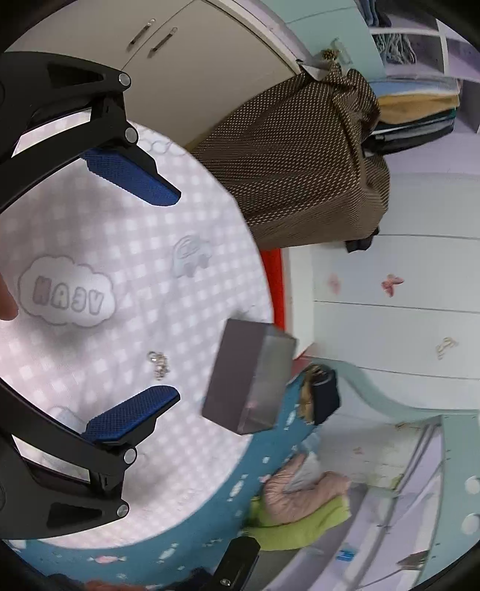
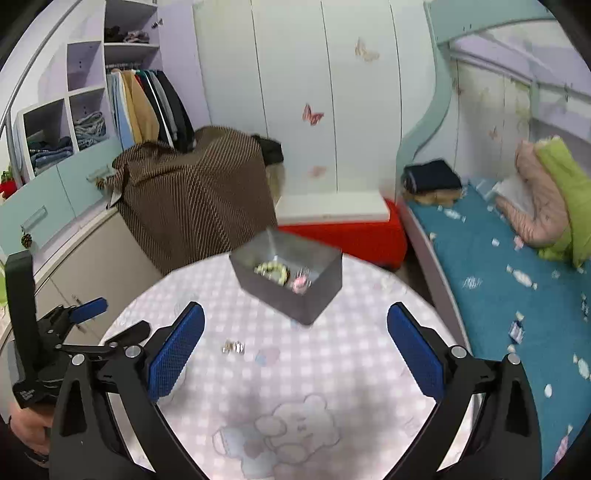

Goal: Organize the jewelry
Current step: 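Withdraw both open grippers and move toward the pearl earrings, then grasp a pearl earring with the left gripper while the right grasps a silver earring, then carry both earrings into the grey box and open both grippers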

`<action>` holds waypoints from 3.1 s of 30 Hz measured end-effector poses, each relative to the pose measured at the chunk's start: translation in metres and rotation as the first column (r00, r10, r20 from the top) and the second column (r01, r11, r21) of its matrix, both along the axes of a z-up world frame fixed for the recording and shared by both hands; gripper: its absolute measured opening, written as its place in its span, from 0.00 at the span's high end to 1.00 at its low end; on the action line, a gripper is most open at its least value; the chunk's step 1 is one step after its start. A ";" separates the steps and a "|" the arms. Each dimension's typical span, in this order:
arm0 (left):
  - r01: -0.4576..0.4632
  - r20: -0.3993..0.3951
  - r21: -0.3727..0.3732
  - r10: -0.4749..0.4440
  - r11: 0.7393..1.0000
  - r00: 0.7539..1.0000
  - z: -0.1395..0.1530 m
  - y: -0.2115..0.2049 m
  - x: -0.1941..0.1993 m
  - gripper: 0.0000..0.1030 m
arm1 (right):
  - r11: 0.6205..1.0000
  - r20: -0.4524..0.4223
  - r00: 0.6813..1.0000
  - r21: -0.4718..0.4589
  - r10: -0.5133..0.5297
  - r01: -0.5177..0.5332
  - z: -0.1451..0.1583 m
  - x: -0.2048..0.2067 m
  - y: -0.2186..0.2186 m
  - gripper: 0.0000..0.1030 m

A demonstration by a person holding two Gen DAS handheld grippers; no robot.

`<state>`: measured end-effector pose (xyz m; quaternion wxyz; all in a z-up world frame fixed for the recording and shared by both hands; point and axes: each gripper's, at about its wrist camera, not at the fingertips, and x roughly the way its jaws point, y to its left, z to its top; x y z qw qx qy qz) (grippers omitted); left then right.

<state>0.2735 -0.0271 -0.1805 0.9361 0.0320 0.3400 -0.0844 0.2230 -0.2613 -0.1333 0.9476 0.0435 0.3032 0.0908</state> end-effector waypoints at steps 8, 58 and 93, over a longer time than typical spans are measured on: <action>0.048 -0.119 0.072 -0.039 0.996 0.992 -0.057 -0.026 0.031 0.05 | 1.000 -0.089 0.996 0.011 0.000 0.001 -0.029 0.012 0.000 0.07; -0.009 -0.184 -0.138 -0.016 0.990 0.983 -0.057 0.051 0.034 0.89 | 0.938 -0.269 0.931 -0.174 0.248 -0.300 -0.119 0.070 0.099 0.92; 0.164 0.103 -0.108 -0.153 0.981 0.983 0.086 -0.011 0.076 0.89 | 0.975 0.004 0.977 -0.078 0.211 -0.210 0.037 0.080 0.026 0.92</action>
